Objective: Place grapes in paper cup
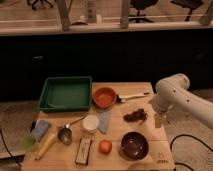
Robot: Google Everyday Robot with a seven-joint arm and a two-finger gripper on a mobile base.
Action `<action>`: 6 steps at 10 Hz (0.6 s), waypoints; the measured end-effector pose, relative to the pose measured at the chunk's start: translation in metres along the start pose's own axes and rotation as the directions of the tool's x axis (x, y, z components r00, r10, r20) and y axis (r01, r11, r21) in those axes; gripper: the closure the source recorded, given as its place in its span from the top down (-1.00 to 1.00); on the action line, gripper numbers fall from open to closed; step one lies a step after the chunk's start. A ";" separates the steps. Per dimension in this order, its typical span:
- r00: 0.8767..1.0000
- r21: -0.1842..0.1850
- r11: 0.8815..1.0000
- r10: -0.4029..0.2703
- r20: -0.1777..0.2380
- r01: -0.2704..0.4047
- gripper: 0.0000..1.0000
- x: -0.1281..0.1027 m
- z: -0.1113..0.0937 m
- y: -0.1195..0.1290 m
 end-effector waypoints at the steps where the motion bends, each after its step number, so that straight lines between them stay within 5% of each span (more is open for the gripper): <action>1: 1.000 -0.003 1.000 -0.010 0.006 0.010 0.60 0.000 0.005 -0.003; 6: 0.998 -0.015 0.998 -0.061 0.021 0.061 0.60 -0.002 0.031 -0.013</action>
